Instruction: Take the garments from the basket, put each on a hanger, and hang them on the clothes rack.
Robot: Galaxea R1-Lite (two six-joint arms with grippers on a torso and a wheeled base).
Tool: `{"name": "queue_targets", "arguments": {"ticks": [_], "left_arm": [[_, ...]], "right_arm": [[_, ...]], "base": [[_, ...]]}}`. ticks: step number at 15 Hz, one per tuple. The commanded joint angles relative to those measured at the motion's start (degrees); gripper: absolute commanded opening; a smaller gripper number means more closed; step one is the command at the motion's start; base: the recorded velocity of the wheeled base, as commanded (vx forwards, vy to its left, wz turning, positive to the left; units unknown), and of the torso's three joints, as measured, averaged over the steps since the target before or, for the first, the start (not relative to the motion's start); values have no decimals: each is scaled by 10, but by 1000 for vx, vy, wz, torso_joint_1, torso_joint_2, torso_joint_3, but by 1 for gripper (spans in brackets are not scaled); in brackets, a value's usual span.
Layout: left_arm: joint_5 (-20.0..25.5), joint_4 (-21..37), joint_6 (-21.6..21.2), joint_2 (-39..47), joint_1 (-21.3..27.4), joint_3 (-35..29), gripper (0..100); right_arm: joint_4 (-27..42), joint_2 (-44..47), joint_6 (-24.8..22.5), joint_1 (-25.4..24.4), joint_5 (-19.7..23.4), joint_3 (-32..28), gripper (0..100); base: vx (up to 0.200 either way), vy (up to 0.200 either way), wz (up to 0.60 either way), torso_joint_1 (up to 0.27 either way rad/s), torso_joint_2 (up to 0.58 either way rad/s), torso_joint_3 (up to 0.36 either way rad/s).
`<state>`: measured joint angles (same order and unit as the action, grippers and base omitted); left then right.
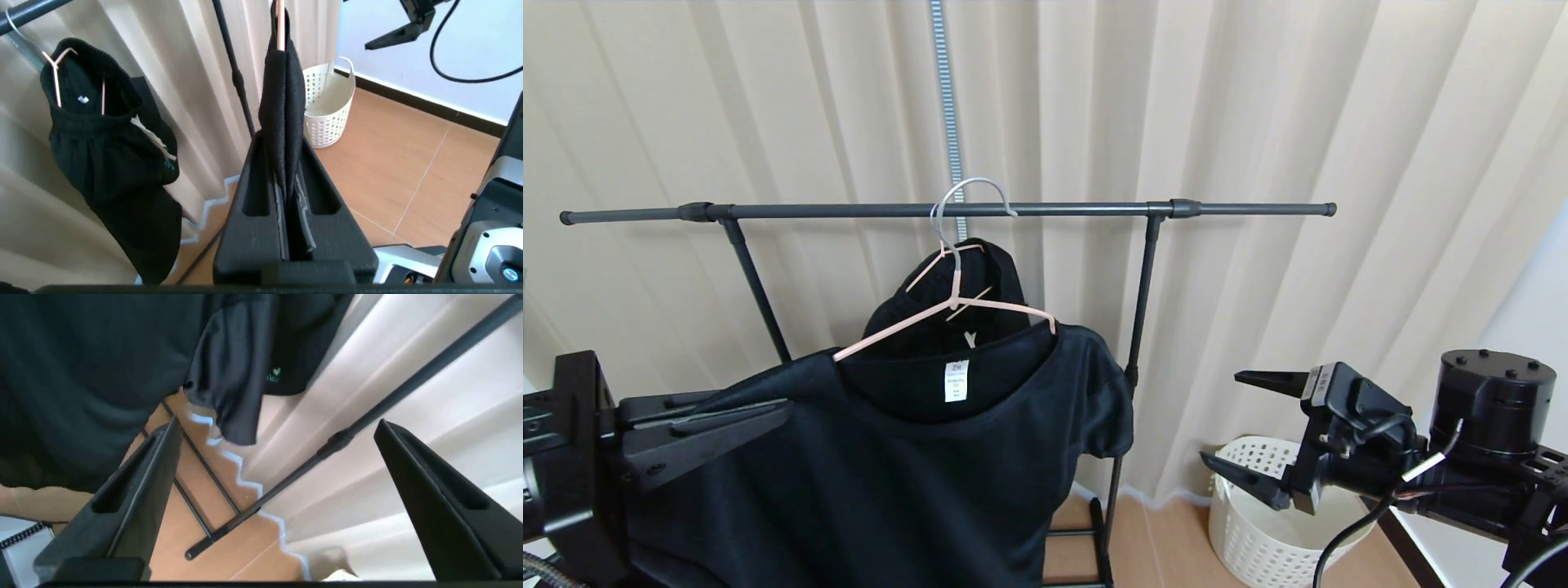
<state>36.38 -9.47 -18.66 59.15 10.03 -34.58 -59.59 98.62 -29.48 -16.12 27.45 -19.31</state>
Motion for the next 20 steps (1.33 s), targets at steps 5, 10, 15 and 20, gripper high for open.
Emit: {"name": "queue_targets", "arguments": {"ticks": [5,10,15,20], "left_arm": [[-25,0,3,12,-3,5,0],[-29,-17,10,46,-3,-4,0],[-47,-77,56,101,-3,-6,0],[-97,-144,96,171,0,-24,0]], "right_arm": [[0,-9,50,-11,-19,-29,100],[1,-12,172,-53,-128,-82,100],[14,-8,236,-55,-147,-119,100],[18,-6,255,-55,-150,-126,100]], "base": [[0,0,0,0,0,0],[0,0,0,0,0,0],[0,0,0,0,0,0],[0,0,0,0,0,0]]}}
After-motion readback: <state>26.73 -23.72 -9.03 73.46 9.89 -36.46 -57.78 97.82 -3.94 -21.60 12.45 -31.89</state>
